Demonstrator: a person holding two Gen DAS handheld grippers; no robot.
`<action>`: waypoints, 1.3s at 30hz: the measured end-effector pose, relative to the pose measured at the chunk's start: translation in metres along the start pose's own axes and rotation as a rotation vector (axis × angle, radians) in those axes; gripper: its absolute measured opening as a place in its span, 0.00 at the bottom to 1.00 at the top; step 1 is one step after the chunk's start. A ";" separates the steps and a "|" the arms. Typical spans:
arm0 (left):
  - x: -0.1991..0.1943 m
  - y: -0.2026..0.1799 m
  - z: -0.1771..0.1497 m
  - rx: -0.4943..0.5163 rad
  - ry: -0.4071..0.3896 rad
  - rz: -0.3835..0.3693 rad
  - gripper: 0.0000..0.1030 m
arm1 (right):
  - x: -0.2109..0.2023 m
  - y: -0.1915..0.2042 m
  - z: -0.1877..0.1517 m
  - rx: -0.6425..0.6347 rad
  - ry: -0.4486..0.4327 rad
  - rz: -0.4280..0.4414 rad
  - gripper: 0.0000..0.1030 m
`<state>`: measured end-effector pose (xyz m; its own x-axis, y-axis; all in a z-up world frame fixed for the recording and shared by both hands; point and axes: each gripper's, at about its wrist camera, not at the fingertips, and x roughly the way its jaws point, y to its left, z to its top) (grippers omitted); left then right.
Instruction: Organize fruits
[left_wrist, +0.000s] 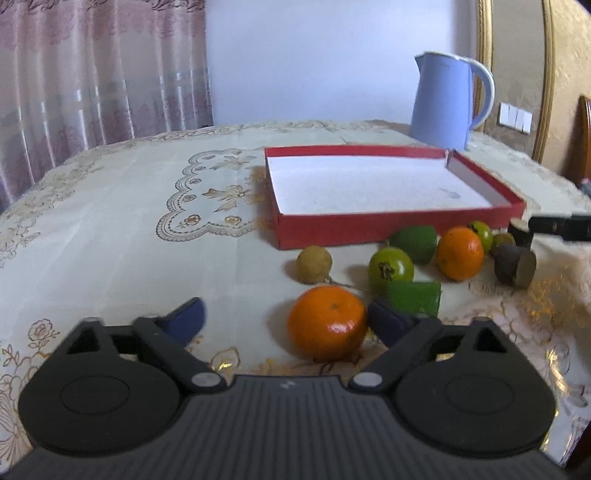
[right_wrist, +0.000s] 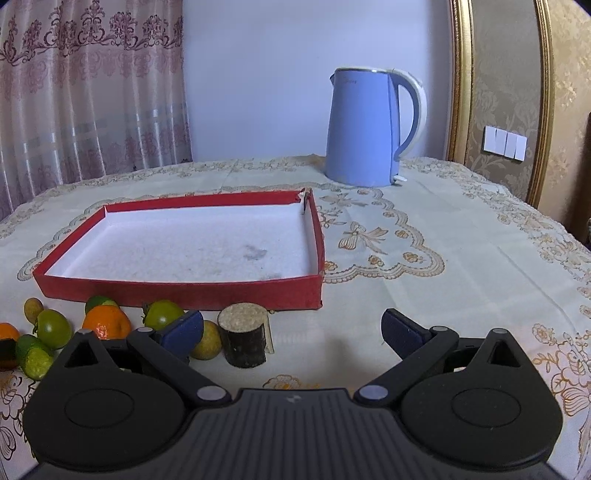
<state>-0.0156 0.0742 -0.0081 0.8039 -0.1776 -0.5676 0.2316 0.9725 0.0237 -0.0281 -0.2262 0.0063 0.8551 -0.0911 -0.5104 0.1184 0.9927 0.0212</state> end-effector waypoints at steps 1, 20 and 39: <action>0.001 -0.002 -0.002 0.007 0.004 -0.002 0.84 | -0.001 0.000 0.000 0.000 -0.004 -0.002 1.00; 0.009 -0.015 -0.002 0.010 0.009 -0.037 0.46 | -0.005 -0.002 -0.005 -0.002 -0.003 -0.002 1.00; 0.008 -0.019 -0.005 -0.014 -0.012 -0.021 0.41 | -0.038 0.023 -0.022 -0.109 -0.056 0.135 0.99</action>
<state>-0.0160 0.0552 -0.0169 0.8055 -0.2000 -0.5578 0.2409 0.9705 -0.0001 -0.0694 -0.1978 0.0075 0.8867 0.0419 -0.4604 -0.0518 0.9986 -0.0088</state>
